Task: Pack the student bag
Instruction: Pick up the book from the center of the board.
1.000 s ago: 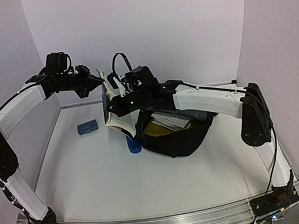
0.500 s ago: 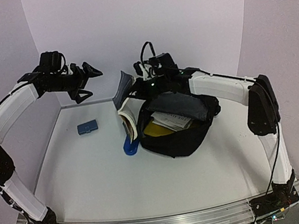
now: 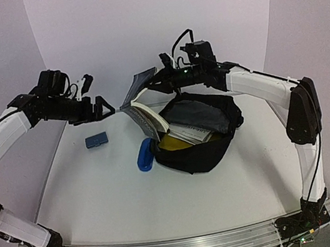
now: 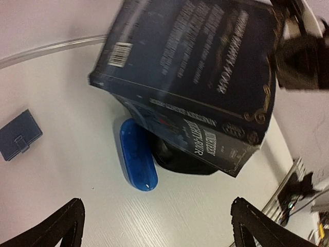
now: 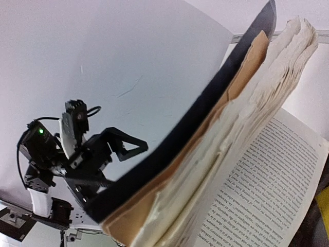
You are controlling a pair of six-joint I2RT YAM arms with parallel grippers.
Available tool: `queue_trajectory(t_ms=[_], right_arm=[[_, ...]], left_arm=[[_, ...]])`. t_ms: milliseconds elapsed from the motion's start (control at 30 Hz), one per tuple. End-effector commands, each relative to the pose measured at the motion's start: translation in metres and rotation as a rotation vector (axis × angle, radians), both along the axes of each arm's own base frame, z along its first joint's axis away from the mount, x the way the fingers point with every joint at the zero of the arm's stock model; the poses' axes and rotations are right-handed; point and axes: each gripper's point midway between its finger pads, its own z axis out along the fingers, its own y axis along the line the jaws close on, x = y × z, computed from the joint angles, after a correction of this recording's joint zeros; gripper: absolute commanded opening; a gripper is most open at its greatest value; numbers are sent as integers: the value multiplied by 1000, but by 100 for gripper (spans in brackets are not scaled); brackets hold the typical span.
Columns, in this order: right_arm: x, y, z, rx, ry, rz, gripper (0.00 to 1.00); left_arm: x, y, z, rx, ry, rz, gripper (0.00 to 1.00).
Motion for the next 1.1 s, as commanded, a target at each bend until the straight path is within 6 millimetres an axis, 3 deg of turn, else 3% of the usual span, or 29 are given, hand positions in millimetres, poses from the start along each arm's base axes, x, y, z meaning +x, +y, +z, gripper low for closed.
queue_trajectory(t_ms=[0, 300, 567, 767, 900, 1067], right_arm=[[-44, -14, 105, 217, -143, 140, 0], [-63, -10, 98, 242, -25, 270, 0], [-81, -6, 80, 230, 57, 348, 0], [-94, -2, 69, 219, 125, 404, 0], [-97, -2, 68, 222, 140, 416, 0], [-96, -2, 69, 226, 142, 415, 0]], left_arm=[[-33, -24, 20, 228, -358, -233, 100], [-31, -59, -3, 586, -571, -372, 100], [-11, -75, 28, 639, -784, -278, 98], [-9, -83, 29, 659, -851, -304, 98], [-9, -91, 26, 656, -841, -336, 84], [-16, -103, 39, 561, -818, -362, 44]])
